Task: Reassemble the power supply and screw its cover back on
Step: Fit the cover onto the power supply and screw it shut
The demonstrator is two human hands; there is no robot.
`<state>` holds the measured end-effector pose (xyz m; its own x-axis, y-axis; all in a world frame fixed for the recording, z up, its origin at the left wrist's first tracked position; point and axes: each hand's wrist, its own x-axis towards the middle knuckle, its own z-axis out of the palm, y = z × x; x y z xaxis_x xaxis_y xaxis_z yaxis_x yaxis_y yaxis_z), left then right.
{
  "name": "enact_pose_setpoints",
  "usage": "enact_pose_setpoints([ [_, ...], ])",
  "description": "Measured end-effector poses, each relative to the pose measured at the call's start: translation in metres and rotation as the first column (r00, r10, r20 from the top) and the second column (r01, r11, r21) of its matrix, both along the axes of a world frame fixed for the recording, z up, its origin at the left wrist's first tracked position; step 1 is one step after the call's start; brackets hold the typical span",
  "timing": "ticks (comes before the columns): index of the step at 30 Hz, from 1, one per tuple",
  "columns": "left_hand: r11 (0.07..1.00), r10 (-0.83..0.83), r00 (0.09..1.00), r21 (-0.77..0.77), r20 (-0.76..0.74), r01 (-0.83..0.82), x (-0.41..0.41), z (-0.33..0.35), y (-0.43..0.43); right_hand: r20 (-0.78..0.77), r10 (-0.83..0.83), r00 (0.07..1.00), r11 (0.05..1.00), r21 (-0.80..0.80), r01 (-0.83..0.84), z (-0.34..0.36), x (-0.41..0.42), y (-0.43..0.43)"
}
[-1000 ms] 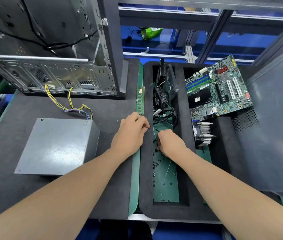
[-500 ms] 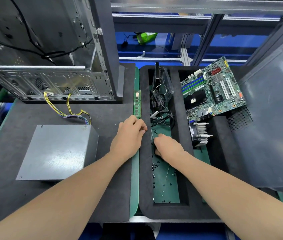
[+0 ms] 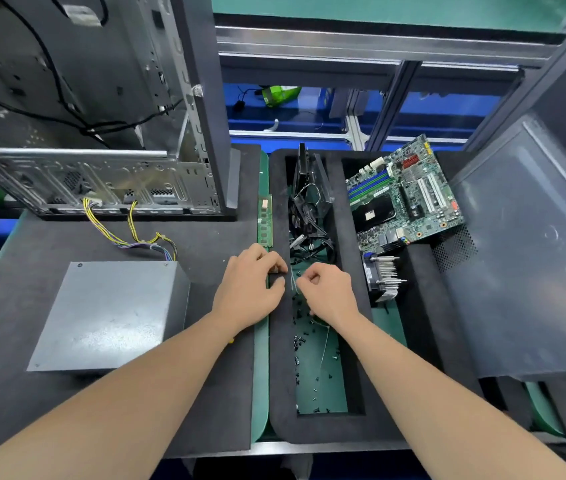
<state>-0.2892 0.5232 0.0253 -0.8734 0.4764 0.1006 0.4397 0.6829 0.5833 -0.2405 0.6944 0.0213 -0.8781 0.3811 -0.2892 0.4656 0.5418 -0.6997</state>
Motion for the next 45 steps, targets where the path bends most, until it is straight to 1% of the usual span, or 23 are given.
enact_pose_setpoints([
  [2, 0.999, -0.033, 0.999, -0.015, 0.042, 0.034, 0.000, 0.008, 0.000, -0.018, -0.152, 0.988, 0.971, -0.189, 0.146, 0.009, 0.007, -0.003],
  [3, 0.999, -0.038, 0.997, -0.032, 0.068, 0.041, -0.002, 0.013, 0.000, -0.012, -0.226, 0.974, 0.927, -0.310, 0.211, 0.013, 0.009, -0.004],
  [5, 0.999, -0.031, 0.991, -0.023, 0.133, 0.035, -0.006, 0.022, -0.001, 0.022, -0.331, 0.943, 0.785, -0.549, 0.288, 0.022, 0.010, -0.009],
  [7, 0.998, -0.044, 0.976, 0.061, 0.214, 0.032, -0.010, 0.034, -0.004, 0.056, -0.366, 0.929, 0.650, -0.699, 0.298, 0.032, 0.009, -0.015],
  [10, 0.983, -0.076, 0.973, 0.180, 0.220, 0.036, -0.013, 0.050, -0.009, 0.091, -0.364, 0.927, 0.475, -0.838, 0.269, 0.045, 0.007, -0.027],
  [13, 0.968, -0.005, 0.986, 0.247, 0.166, -0.037, -0.013, 0.062, -0.018, 0.118, -0.335, 0.935, 0.295, -0.929, 0.223, 0.055, 0.002, -0.039],
  [14, 0.962, 0.017, 0.987, 0.268, 0.162, -0.061, -0.013, 0.065, -0.023, 0.112, -0.321, 0.941, 0.256, -0.946, 0.199, 0.057, 0.000, -0.043],
  [16, 0.948, 0.025, 0.984, 0.309, 0.178, -0.080, -0.014, 0.071, -0.034, 0.089, -0.294, 0.952, 0.229, -0.960, 0.161, 0.062, -0.005, -0.051],
  [20, 0.926, 0.030, 0.977, 0.362, 0.212, -0.107, -0.015, 0.085, -0.062, 0.053, -0.187, 0.981, 0.240, -0.966, 0.098, 0.072, -0.018, -0.067],
  [22, 0.922, 0.046, 0.977, 0.368, 0.207, -0.121, -0.013, 0.091, -0.077, 0.019, -0.099, 0.995, 0.274, -0.961, 0.045, 0.077, -0.022, -0.076],
  [24, 0.915, 0.087, 0.978, 0.374, 0.190, -0.154, -0.012, 0.096, -0.095, -0.031, -0.032, 0.999, 0.394, -0.919, -0.015, 0.079, -0.025, -0.086],
  [25, 0.907, 0.117, 0.975, 0.379, 0.191, -0.183, -0.011, 0.098, -0.103, -0.056, -0.012, 0.998, 0.508, -0.860, -0.042, 0.077, -0.025, -0.091],
  [26, 0.898, 0.149, 0.969, 0.383, 0.196, -0.215, -0.010, 0.101, -0.114, -0.078, 0.016, 0.997, 0.672, -0.737, -0.069, 0.075, -0.025, -0.097],
  [27, 0.888, 0.172, 0.961, 0.389, 0.215, -0.246, -0.009, 0.103, -0.122, -0.084, 0.071, 0.994, 0.850, -0.517, -0.104, 0.071, -0.025, -0.100],
  [28, 0.873, 0.196, 0.950, 0.398, 0.244, -0.283, -0.008, 0.104, -0.131, -0.047, 0.162, 0.986, 0.958, -0.233, -0.169, 0.067, -0.024, -0.103],
  [29, 0.856, 0.221, 0.936, 0.406, 0.273, -0.320, -0.007, 0.106, -0.140, 0.038, 0.255, 0.966, 0.967, 0.013, -0.256, 0.063, -0.021, -0.107],
  [30, 0.841, 0.239, 0.926, 0.413, 0.294, -0.348, -0.007, 0.107, -0.149, 0.133, 0.311, 0.941, 0.932, 0.151, -0.329, 0.060, -0.018, -0.112],
  [31, 0.831, 0.250, 0.918, 0.419, 0.307, -0.366, -0.008, 0.108, -0.158, 0.205, 0.338, 0.919, 0.907, 0.191, -0.376, 0.056, -0.015, -0.116],
  [34, 0.810, 0.241, 0.902, 0.438, 0.357, -0.390, -0.012, 0.110, -0.182, 0.268, 0.326, 0.907, 0.898, 0.210, -0.385, 0.048, -0.012, -0.130],
  [37, 0.783, 0.182, 0.887, 0.484, 0.425, -0.392, -0.017, 0.106, -0.195, 0.217, 0.311, 0.925, 0.912, 0.206, -0.355, 0.050, -0.011, -0.130],
  [41, 0.811, 0.125, 0.898, 0.478, 0.422, -0.337, -0.033, 0.098, -0.195, -0.104, 0.188, 0.977, 0.978, -0.071, -0.196, 0.069, -0.009, -0.121],
  [43, 0.823, 0.116, 0.906, 0.470, 0.408, -0.317, -0.043, 0.095, -0.189, -0.259, 0.162, 0.952, 0.973, -0.120, -0.198, 0.083, -0.009, -0.120],
  [45, 0.808, 0.105, 0.899, 0.491, 0.424, -0.326, -0.051, 0.091, -0.183, -0.349, 0.164, 0.923, 0.963, -0.146, -0.226, 0.095, -0.008, -0.121],
])
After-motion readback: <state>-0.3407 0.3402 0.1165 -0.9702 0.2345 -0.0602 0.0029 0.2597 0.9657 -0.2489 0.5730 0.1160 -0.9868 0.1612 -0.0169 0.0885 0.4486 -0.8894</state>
